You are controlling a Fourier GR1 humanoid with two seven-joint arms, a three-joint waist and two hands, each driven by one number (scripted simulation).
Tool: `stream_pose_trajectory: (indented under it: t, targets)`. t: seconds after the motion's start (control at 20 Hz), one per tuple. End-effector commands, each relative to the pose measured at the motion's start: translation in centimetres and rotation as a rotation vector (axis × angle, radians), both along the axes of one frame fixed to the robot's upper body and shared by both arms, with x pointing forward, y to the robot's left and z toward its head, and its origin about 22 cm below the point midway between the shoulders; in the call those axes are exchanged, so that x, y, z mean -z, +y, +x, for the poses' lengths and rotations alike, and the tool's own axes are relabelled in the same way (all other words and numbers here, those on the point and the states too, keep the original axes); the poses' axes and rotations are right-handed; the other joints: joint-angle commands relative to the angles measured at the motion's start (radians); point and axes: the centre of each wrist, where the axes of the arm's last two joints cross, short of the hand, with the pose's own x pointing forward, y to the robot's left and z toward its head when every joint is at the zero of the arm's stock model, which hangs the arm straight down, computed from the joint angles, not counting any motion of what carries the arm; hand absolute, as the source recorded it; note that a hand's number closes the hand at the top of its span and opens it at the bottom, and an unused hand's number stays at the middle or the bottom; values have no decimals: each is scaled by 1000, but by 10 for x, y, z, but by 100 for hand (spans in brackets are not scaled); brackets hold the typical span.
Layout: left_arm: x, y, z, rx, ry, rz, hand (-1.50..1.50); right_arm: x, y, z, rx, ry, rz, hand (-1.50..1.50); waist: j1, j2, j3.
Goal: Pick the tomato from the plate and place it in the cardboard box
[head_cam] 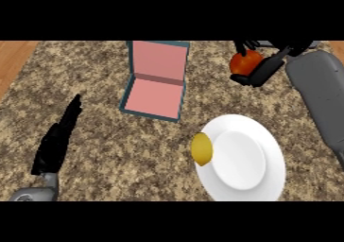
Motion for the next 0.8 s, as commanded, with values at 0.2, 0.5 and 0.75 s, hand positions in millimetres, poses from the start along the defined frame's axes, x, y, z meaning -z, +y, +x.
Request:
stream_pose_trajectory:
  t: [0.2, 0.5, 0.75]
  targets:
    - [7, 16, 3, -39, -3, -3, 0, -26, 89, 22, -125, 47, 51, 150, -31, -10, -2]
    - [-2, -2, 8, -29, -2, 14, 0, -32, 141, 22, -116, 54, -1, 150, -34, -9, -2]
    - [6, 1, 8, -30, 5, 12, 0, -19, 179, 14, -120, 92, -68, 150, -33, -8, -3]
